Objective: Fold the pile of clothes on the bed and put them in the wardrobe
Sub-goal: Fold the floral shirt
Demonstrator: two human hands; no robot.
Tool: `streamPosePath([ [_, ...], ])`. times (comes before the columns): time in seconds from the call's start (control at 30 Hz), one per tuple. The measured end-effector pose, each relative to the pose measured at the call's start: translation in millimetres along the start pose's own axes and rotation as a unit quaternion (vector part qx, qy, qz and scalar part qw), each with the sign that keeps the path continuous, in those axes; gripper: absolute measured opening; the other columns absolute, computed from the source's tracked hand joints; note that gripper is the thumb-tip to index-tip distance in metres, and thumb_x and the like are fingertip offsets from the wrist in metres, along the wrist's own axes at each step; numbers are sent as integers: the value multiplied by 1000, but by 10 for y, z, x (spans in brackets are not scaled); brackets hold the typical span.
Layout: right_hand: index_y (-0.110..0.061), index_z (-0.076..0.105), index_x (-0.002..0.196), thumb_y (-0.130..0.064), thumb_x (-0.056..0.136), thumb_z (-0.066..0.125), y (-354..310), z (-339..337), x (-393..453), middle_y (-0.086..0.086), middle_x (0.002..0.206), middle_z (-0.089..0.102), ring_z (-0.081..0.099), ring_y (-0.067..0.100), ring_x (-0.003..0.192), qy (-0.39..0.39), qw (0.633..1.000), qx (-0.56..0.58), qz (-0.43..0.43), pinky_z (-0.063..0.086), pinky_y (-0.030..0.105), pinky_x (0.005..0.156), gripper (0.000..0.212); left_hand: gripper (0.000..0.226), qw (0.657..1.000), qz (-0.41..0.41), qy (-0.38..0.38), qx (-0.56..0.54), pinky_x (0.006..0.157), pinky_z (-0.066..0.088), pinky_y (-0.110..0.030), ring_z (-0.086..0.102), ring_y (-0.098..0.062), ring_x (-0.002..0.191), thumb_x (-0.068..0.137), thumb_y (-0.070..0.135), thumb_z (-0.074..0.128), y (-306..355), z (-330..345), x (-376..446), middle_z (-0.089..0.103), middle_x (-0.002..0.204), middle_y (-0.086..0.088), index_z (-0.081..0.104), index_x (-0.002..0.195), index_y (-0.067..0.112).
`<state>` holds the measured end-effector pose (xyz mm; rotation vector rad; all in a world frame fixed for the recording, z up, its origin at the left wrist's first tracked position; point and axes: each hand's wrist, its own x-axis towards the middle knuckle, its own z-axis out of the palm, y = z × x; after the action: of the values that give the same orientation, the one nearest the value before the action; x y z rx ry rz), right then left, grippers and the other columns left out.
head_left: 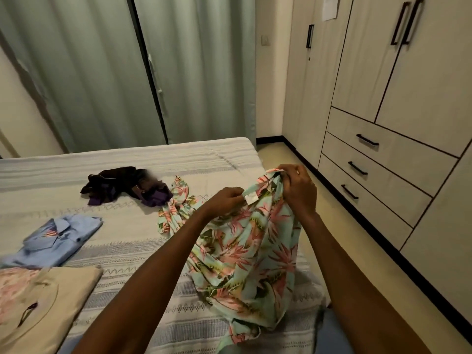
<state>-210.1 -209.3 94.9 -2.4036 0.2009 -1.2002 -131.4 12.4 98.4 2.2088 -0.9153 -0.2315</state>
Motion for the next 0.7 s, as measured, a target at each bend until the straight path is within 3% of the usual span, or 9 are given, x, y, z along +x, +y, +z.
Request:
streamPosePath([
  [0.07, -25, 63, 115, -32, 101, 43, -94, -7, 220, 4, 111, 56, 63, 29, 88, -2, 1000, 6, -12, 55, 41, 65, 26, 20, 997, 10, 45, 69, 69, 41, -30, 58, -17, 76, 98, 22, 56, 37, -112, 52, 65, 82, -4, 68, 92, 8],
  [0.2, -21, 62, 113, -33, 100, 39, -401, -87, 660, 7, 110, 55, 64, 36, 76, 11, 998, -7, -60, 56, 45, 58, 28, 15, 947, -29, 262, 183, 68, 50, -40, 60, -29, 82, 98, 29, 55, 283, -480, 139, 64, 94, -6, 60, 94, 15],
  [0.37, -23, 64, 110, -44, 100, 44, -656, -295, 1112, 4, 100, 57, 63, 29, 61, 16, 978, -65, -199, 53, 37, 46, 30, 17, 899, -86, 387, 186, 62, 39, -38, 62, -40, 85, 95, 27, 56, 575, -1115, 139, 64, 96, -16, 43, 93, 16],
  [0.47, -24, 63, 110, -49, 100, 44, -761, -405, 1353, 1, 95, 60, 63, 27, 58, 24, 956, -88, -280, 52, 36, 44, 33, 29, 899, -63, 380, 208, 61, 38, -37, 64, -41, 85, 91, 39, 64, 627, -1499, 74, 67, 94, -16, 49, 96, 15],
  [0.57, -23, 61, 110, -44, 104, 44, -981, -518, 1612, 0, 91, 60, 61, 25, 53, 84, 948, -120, -283, 49, 33, 41, 27, 56, 918, -31, 284, 275, 64, 44, -39, 62, -33, 80, 77, 63, 71, 758, -1720, 17, 66, 88, -11, 52, 100, 16],
  [0.63, -22, 59, 111, -42, 105, 44, -1186, -567, 1787, 1, 92, 59, 61, 24, 54, 114, 948, -132, -265, 47, 31, 41, 25, 59, 941, -3, 230, 246, 67, 47, -40, 62, -30, 81, 73, 64, 75, 881, -1788, -4, 63, 86, -7, 52, 96, 15],
  [0.7, -23, 58, 111, -38, 104, 46, -1411, -616, 1928, 1, 92, 59, 61, 25, 55, 137, 951, -126, -245, 46, 30, 42, 21, 49, 962, 15, 223, 155, 70, 51, -39, 64, -26, 83, 79, 52, 77, 957, -1838, -9, 66, 89, -7, 57, 98, 12],
])
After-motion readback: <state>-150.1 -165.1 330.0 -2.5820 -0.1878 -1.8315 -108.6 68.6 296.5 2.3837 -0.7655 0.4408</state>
